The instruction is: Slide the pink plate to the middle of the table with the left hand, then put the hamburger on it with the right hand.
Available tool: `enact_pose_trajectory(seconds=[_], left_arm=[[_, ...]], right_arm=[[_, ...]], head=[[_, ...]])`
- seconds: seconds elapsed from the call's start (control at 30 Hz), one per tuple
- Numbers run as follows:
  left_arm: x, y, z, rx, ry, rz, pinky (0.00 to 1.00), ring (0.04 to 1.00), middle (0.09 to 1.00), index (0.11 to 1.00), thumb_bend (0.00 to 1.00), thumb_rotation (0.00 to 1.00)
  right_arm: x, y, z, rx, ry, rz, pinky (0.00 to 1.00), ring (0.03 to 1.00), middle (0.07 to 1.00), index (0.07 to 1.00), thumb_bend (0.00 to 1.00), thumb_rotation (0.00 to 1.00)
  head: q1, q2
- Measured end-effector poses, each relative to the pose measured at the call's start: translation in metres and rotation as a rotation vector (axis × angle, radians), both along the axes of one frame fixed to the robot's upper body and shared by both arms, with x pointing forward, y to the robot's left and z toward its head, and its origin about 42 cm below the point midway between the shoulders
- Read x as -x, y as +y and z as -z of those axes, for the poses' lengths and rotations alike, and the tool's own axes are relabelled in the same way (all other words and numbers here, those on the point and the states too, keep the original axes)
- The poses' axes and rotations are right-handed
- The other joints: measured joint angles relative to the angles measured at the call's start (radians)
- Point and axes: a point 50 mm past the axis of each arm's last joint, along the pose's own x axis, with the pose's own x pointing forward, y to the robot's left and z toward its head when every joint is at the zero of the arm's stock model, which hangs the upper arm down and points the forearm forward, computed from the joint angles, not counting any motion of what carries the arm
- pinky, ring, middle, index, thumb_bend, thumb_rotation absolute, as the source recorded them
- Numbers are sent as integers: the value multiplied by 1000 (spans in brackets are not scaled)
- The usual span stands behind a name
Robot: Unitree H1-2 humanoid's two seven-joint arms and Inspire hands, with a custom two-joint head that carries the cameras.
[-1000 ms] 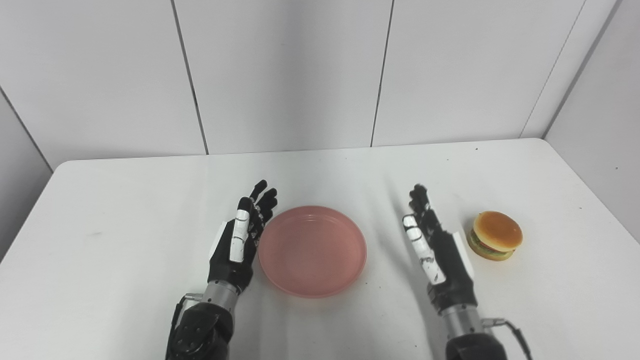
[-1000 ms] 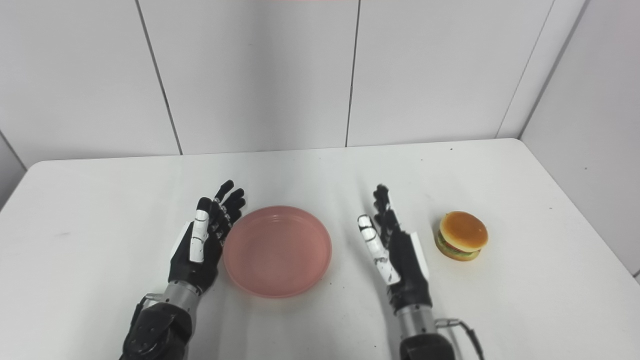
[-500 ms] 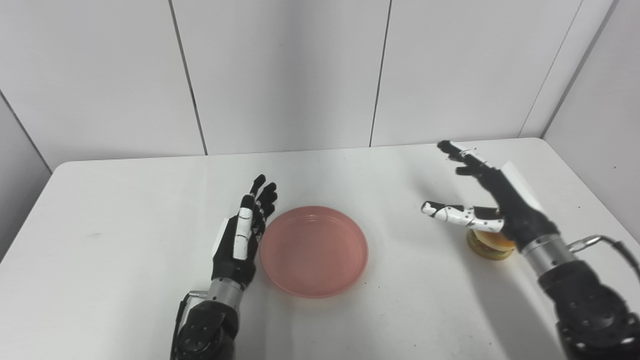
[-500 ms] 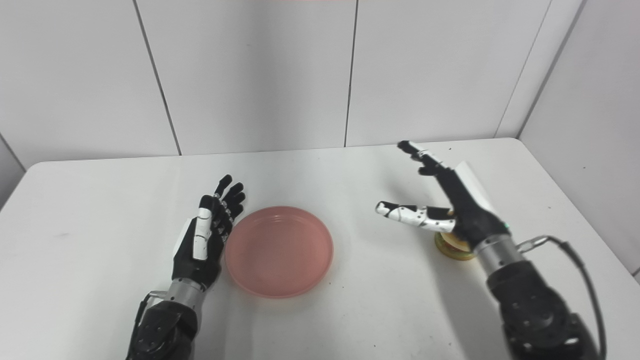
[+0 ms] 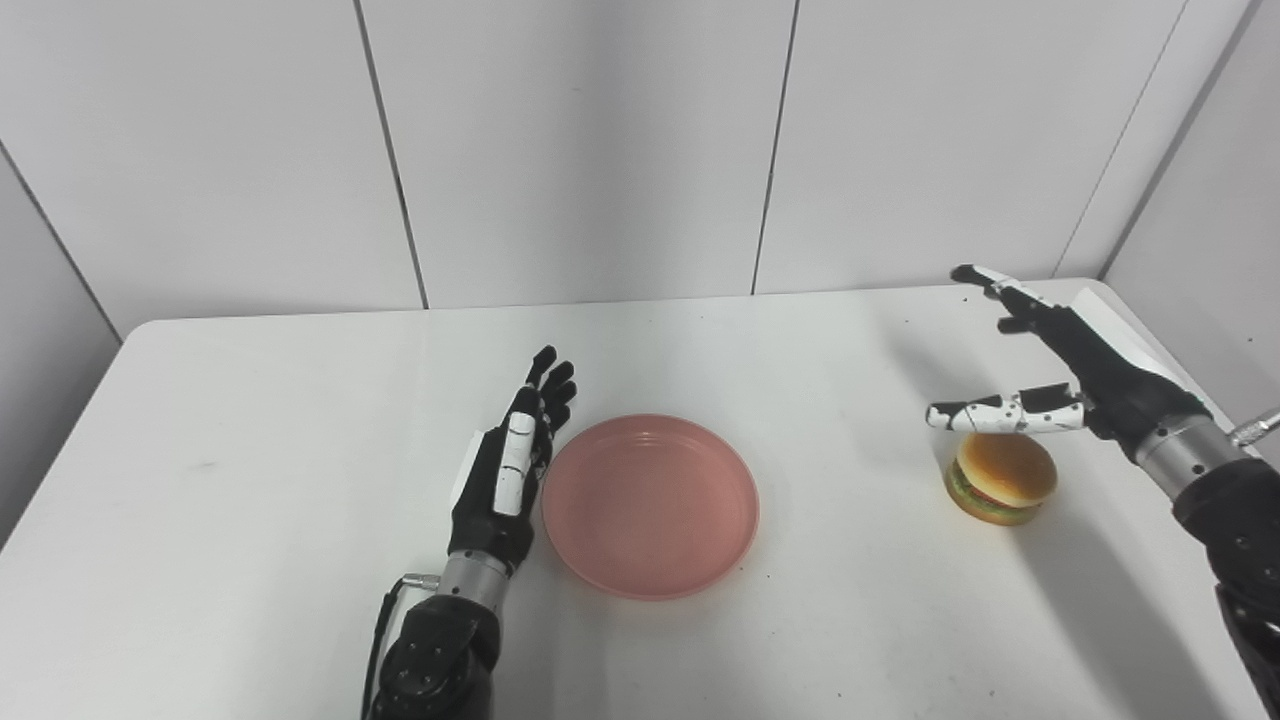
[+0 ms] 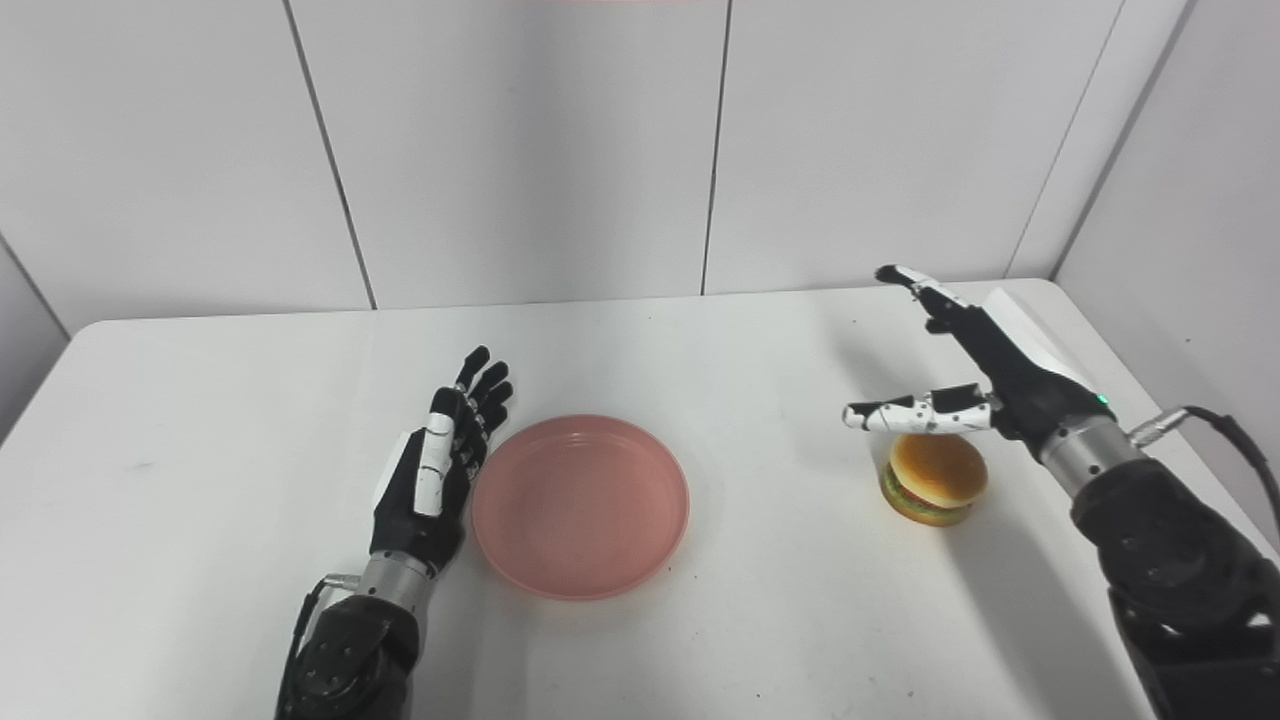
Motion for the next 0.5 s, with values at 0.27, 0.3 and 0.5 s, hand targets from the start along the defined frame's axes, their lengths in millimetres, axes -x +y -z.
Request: enact_pose_trajectory(seconds=[0.27, 0.3, 0.5], left_arm=[[1, 1, 0, -11, -9, -20, 981, 963, 957, 955, 762, 1000], [1, 1, 0, -11, -9, -23, 983, 965, 959, 956, 758, 1000], [4, 1, -1, -11, -11, -50, 1000, 970, 957, 958, 762, 1000]], right_arm=[[-8, -8, 6, 119, 46, 8, 838, 915, 912, 887, 946, 282], [-10, -8, 6, 159, 56, 9, 839, 918, 909, 884, 963, 308], [-15, -16, 12, 256, 138, 12, 839, 926, 912, 880, 980, 282]], head=[[-49, 2], [-51, 3], [-60, 6]])
